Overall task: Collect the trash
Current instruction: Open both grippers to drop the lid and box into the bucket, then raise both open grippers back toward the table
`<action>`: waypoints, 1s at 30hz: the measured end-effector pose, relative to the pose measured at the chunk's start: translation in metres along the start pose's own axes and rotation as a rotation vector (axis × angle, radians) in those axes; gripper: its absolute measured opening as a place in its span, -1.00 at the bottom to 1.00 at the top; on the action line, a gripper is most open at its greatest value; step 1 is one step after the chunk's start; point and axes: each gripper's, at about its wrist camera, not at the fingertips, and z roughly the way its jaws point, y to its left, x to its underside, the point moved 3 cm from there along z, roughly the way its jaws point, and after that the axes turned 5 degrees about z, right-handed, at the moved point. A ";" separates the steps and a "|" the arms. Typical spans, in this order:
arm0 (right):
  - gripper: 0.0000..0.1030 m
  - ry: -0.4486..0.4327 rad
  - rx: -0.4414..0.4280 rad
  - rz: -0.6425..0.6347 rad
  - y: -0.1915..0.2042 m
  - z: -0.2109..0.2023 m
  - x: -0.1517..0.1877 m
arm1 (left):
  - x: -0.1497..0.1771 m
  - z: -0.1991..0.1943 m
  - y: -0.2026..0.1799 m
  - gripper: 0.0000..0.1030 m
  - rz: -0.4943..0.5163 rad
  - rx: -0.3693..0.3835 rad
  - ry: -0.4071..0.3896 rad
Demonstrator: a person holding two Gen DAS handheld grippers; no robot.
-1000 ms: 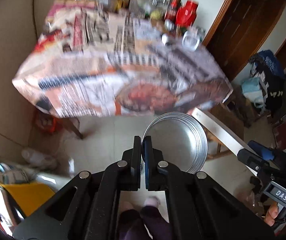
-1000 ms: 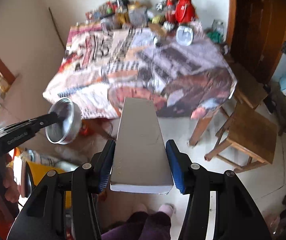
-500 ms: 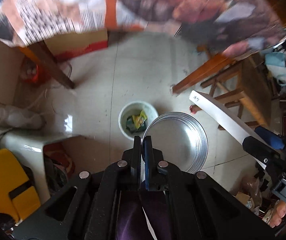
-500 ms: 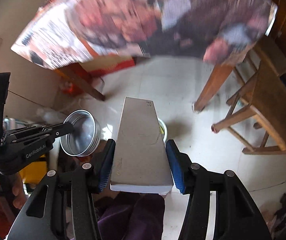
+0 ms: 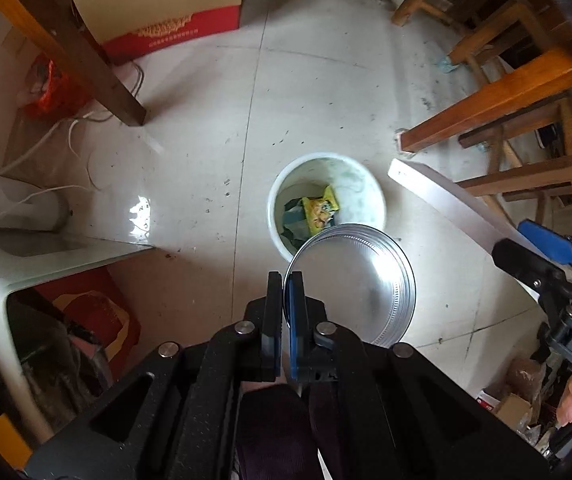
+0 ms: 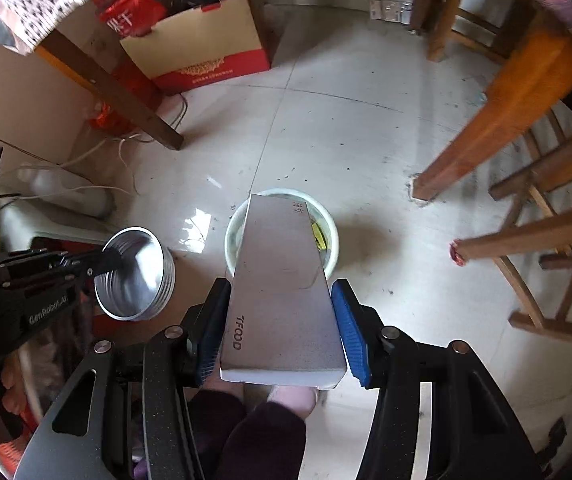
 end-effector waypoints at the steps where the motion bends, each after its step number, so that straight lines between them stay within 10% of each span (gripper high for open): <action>1: -0.05 -0.001 -0.005 -0.005 0.001 0.009 -0.002 | -0.002 0.009 0.003 -0.97 -0.004 0.002 0.000; 6: -0.04 0.026 -0.099 0.022 0.006 0.047 -0.011 | -0.012 0.043 0.005 -0.97 -0.005 0.008 -0.006; 15: 0.19 0.037 0.002 0.032 -0.009 0.057 -0.007 | -0.028 0.078 -0.016 -0.96 -0.010 0.062 0.022; 17: 0.19 0.047 0.002 0.050 -0.019 0.050 -0.005 | -0.031 0.082 -0.022 -0.85 -0.007 0.071 0.028; 20: 0.19 0.046 0.002 0.063 -0.023 0.048 -0.006 | -0.034 0.085 -0.032 -0.06 -0.003 0.085 0.048; 30: 0.19 0.001 -0.002 0.088 -0.020 0.012 -0.016 | -0.038 0.030 -0.045 -0.04 0.084 0.048 -0.004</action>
